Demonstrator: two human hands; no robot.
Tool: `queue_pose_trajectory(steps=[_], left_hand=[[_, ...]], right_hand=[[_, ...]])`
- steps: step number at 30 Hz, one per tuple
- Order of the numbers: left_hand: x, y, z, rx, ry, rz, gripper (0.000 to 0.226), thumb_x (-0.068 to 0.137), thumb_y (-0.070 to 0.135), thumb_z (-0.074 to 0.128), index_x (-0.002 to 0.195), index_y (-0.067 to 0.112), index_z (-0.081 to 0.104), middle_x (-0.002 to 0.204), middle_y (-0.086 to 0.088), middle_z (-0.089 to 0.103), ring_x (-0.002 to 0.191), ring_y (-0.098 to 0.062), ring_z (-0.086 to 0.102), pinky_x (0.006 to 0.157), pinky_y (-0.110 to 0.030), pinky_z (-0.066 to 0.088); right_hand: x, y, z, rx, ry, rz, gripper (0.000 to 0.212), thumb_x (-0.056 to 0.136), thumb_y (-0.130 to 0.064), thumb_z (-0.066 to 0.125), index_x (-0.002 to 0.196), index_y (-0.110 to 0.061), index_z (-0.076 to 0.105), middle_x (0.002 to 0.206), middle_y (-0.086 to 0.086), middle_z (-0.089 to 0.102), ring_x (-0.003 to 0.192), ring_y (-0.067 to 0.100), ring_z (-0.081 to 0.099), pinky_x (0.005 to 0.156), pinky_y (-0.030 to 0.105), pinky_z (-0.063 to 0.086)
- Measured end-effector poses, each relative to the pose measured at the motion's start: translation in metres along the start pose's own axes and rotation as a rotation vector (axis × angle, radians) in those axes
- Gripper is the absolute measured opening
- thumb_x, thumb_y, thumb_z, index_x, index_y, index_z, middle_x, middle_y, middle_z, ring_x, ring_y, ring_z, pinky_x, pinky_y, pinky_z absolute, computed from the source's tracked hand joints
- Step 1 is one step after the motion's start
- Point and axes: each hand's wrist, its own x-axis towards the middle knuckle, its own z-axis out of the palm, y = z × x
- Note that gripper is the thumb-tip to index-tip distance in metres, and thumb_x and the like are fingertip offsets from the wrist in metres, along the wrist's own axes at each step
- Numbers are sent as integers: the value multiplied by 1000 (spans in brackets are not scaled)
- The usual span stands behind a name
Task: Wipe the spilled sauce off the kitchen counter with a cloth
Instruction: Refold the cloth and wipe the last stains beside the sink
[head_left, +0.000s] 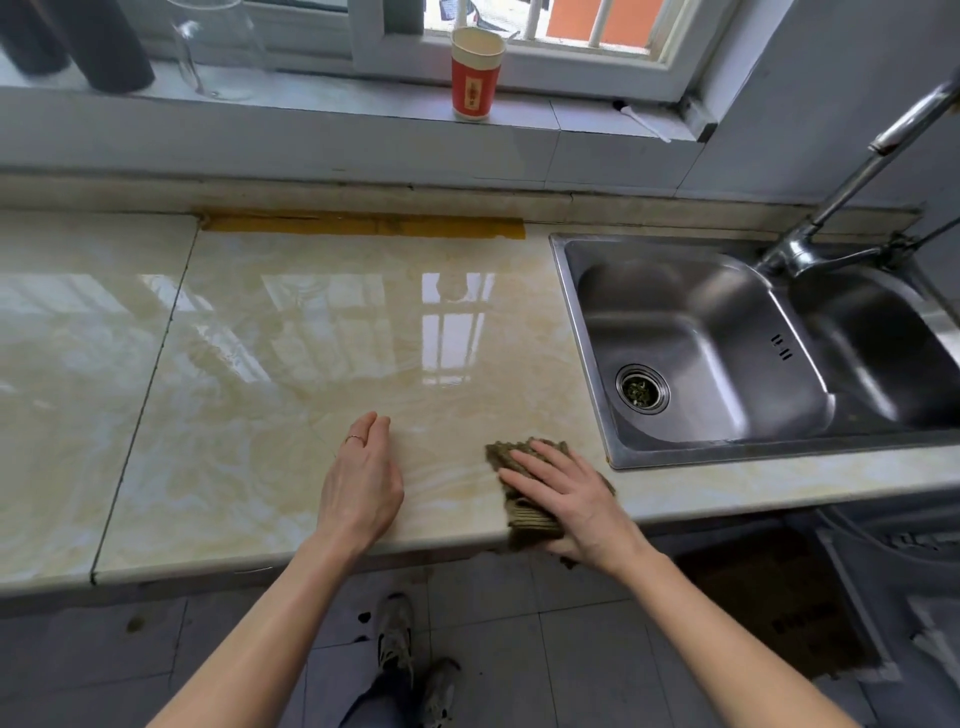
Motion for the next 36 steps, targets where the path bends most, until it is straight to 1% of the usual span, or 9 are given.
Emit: queue_pose_trajectory(steps=[3,6,9,14,19,22,24,29,36], left_hand=[[-1,-3,-1,-13,5,-11,54,86,2,46,139,1,37,146,-16,34,131,-31,38,103,-40,38],[-1,-3,0,-41,13,-24,54,86,2,46,138,1,37,146,-16,34,131,-31,38,102,-39,38],[-1,-3,0,-72,35,-29,53,85,0,46,138,1,38,145,-16,36,130,-31,39,101,-39,39],[3,-5,-6,-121,140,-32,47,86,-1,45,133,3,46,139,-16,43,124,-31,45,100,-40,41],[21,-7,-21,-157,208,-74,45,85,-2,46,129,6,50,138,-12,45,122,-30,48,99,-40,42],[35,-12,-29,-151,210,-84,45,84,-3,47,128,5,51,137,-14,46,121,-31,49,98,-40,42],[40,-17,-32,-141,202,-82,46,83,-5,47,128,4,51,136,-15,47,120,-32,49,97,-40,42],[51,-22,-29,-136,174,-89,46,83,-6,45,128,3,51,136,-14,47,122,-31,48,98,-39,43],[79,-9,-23,-141,152,-30,45,85,-1,46,129,4,51,137,-14,47,124,-30,48,100,-38,42]], right_hand=[[-15,17,-9,19,-31,113,109,59,-48,88,151,-31,32,159,-7,27,148,17,18,114,52,28],[-14,9,-6,35,-19,172,105,62,-48,87,151,-30,34,159,-7,28,149,17,16,112,59,30],[6,-15,4,3,6,108,104,62,-57,82,150,-28,36,157,-3,32,147,21,21,111,60,31],[71,-75,24,-13,-9,-7,102,63,-78,60,150,-32,32,158,-2,30,147,26,21,117,53,14],[130,-112,41,103,75,-20,74,74,-53,68,140,-28,44,153,-3,40,143,27,30,112,58,29],[145,-88,36,78,52,-42,69,73,-44,53,141,-34,43,152,-6,41,142,24,32,114,52,25],[150,-57,26,40,67,63,69,72,-46,44,141,-37,46,151,-7,43,140,25,36,115,52,26],[155,-6,5,6,37,347,61,83,-53,41,141,-38,48,149,-4,45,140,28,36,111,56,30],[183,-39,16,30,-34,117,66,81,-51,41,146,-42,38,156,-7,34,145,27,27,117,52,14]])
